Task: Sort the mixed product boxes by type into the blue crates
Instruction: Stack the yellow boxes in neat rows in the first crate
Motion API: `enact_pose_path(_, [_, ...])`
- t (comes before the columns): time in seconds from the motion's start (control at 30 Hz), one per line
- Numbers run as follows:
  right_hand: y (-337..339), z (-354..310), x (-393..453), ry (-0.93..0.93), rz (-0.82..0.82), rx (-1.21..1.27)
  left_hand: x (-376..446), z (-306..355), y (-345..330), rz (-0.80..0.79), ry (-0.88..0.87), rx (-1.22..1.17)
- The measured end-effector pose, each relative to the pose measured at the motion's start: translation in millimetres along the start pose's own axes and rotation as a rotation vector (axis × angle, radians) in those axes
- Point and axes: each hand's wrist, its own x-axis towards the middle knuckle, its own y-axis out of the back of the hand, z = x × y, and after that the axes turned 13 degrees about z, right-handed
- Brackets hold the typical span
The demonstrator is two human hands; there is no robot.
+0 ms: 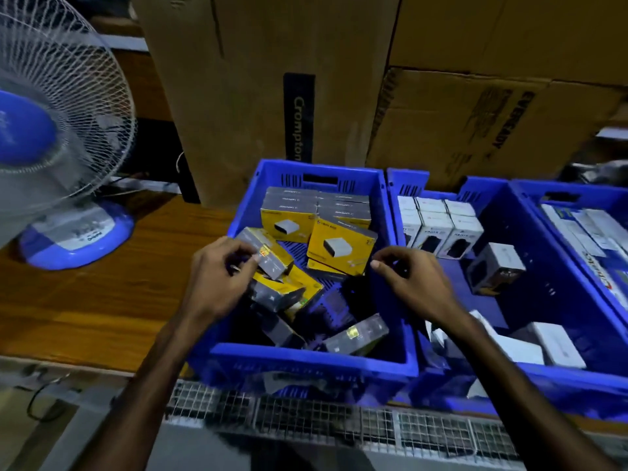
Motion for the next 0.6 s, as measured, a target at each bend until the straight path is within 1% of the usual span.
enact_pose_path(0.13, [-10.4, -13.3, 30.3, 0.084, -0.007, 0.003, 14.9, -0.1, -11.3, -0.061, -0.055, -0.062])
enact_pose_path(0.2, [-17.1, -19.6, 53.9, 0.130, -0.045, -0.060, 23.8, -0.6, -16.4, -0.072, 0.009, -0.099])
enact_pose_path(0.23, [-21.5, -20.0, 67.6, 0.152, -0.088, -0.102, 27.2, -1.0, -18.0, -0.081, 0.058, -0.119])
enact_pose_path(0.3, [-32.8, -21.7, 96.8, 0.173, -0.230, -0.208, 30.9, -3.4, -19.6, -0.095, 0.127, -0.153])
enact_pose_path(0.4, [-52.4, -22.7, 133.7, 0.115, -0.485, -0.403, 31.0, -5.1, -19.5, -0.112, 0.156, -0.181])
enact_pose_path(0.47, [-64.4, -21.5, 150.9, 0.072, -0.609, -0.471, 29.7, -4.3, -19.3, -0.141, 0.154, -0.164])
enact_pose_path(0.53, [-73.3, -19.3, 162.2, 0.046, -0.646, -0.485, 30.2, -5.1, -18.9, -0.154, 0.187, -0.149])
enact_pose_path(0.6, [-85.7, -3.7, 176.6, 0.032, -0.661, -0.465, 30.3, -5.0, -19.1, -0.138, 0.212, -0.143])
